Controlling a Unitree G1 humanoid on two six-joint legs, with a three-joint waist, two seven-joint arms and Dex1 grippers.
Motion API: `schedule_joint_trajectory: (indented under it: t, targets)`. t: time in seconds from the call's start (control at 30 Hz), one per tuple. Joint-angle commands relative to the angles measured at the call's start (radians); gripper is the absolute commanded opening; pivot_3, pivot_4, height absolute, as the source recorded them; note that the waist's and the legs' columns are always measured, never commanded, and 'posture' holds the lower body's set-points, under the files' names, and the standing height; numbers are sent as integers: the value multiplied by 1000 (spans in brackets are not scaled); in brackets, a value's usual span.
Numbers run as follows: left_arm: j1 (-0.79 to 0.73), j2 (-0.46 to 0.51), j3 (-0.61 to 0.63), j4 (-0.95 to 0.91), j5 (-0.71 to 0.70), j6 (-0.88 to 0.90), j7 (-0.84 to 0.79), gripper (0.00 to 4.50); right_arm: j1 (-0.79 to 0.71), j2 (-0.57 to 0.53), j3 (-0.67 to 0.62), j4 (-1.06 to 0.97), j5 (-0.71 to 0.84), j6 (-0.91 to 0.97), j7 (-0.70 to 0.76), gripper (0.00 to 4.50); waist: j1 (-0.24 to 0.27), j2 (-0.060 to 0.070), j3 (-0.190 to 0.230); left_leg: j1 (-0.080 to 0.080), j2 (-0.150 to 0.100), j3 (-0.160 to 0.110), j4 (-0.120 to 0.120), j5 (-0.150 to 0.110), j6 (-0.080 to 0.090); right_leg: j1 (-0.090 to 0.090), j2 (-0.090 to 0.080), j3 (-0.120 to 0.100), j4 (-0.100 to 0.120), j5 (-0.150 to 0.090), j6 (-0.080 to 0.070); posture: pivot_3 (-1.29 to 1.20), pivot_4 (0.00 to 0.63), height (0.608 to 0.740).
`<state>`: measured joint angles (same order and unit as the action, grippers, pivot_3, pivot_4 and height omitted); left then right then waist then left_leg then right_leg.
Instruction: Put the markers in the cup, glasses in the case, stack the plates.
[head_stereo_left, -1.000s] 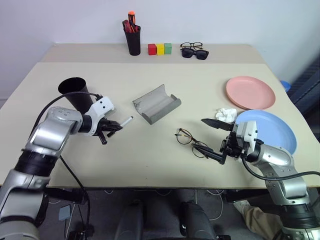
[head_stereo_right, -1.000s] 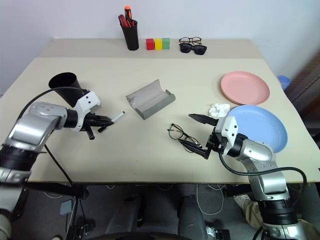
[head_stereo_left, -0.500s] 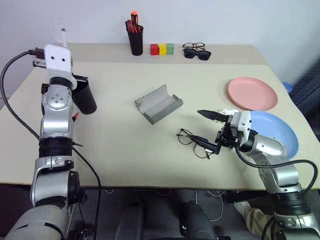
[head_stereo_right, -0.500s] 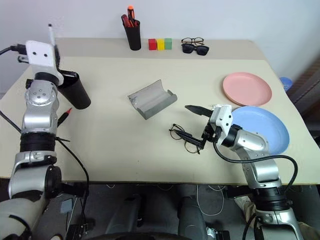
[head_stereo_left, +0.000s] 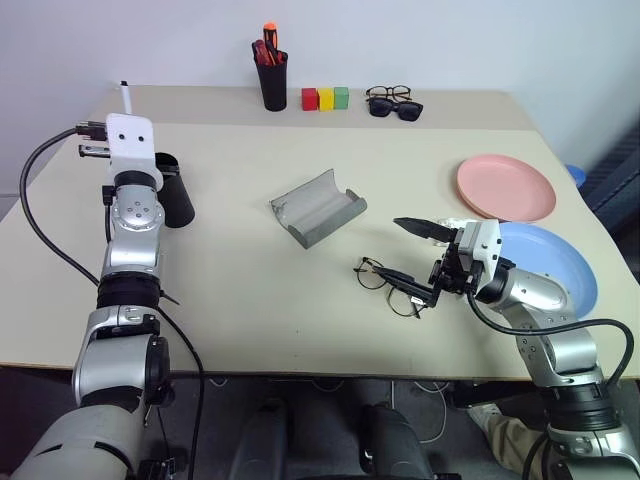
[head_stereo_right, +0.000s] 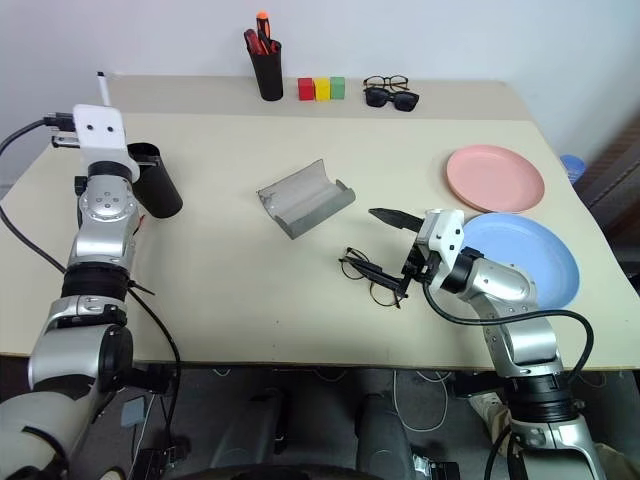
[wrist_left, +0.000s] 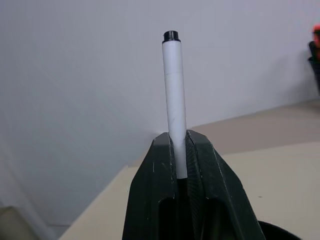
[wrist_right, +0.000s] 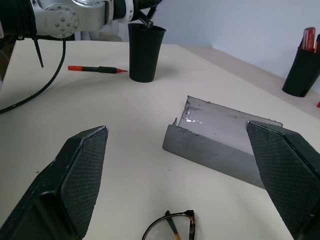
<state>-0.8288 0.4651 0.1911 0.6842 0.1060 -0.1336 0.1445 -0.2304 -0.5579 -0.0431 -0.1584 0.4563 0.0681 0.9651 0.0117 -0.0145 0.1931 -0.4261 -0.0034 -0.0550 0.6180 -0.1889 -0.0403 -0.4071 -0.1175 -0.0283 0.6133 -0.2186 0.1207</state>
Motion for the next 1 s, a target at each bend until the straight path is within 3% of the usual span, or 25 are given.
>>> schedule_joint_trajectory:
  t: [0.03, 0.2, 0.3, 0.47, 0.57, 0.63, 0.77, 0.83, 1.0]
  targets:
    - [7, 4, 16, -77, -29, 28, -19, 20, 9, -1, -22, -46, 12, -1, -10, 4500, -1, 0, 0, 0, 0, 0, 0, 0, 0, 0, 0, 0, 0, 0, 0, 0, 150, 740]
    - [54, 4, 21, -157, -47, 90, -38, 20, 18, -3, -26, -46, 13, -6, -9, 4500, -2, 0, 0, 0, 0, 0, 0, 0, 0, 0, 0, 0, 0, 0, 0, 0, 150, 740]
    - [96, 5, 15, -220, -46, 149, -51, 1063, 16, -3, -26, -37, 11, -11, -6, 4500, -1, 0, 0, 0, 0, 0, 0, 0, 0, 0, 0, 0, 0, 0, 0, 0, 150, 740]
    - [166, -23, 33, -333, -103, 141, -92, 3599, 12, -1, -25, -19, 9, -20, 4, 4500, -1, 0, 0, 0, 0, 0, 0, 0, -1, 0, 0, 0, 0, 0, 0, 0, 150, 740]
    - [224, -47, 73, -476, -237, 147, -202, 3599, 12, -2, -27, -4, 7, -29, 12, 4500, -1, 0, 0, 0, 0, 0, 0, 0, -1, 0, 0, 0, 0, 0, 0, 0, 150, 740]
    - [297, -17, 125, -650, -417, 289, -330, 3599, 17, -3, -28, 1, 5, -35, 17, 4500, -5, 0, 0, 0, 0, 0, 0, 0, -1, 0, 0, 0, 0, 0, -1, 0, 150, 740]
    - [491, 182, 232, -899, -712, 560, -628, 3599, 21, 0, -30, 15, 3, -46, 23, 4500, -31, 0, 0, 1, 1, -1, -2, 0, -1, -1, 0, 1, 1, 0, -1, 0, 150, 740]
    - [596, 292, 270, -932, -768, 646, -746, 3599, 20, 3, -28, 29, 0, -56, 27, 4500, -33, 1, 0, 2, 2, 0, -3, 0, -1, -1, 1, 1, 2, -2, -5, 0, 150, 740]
    - [791, 561, 277, -824, -713, 821, -915, 3599, 11, 20, -14, 70, -5, -82, 44, 4500, -28, 1, 0, 3, 2, 0, -3, 0, -1, -1, 0, 0, 0, -5, -9, 0, 150, 740]
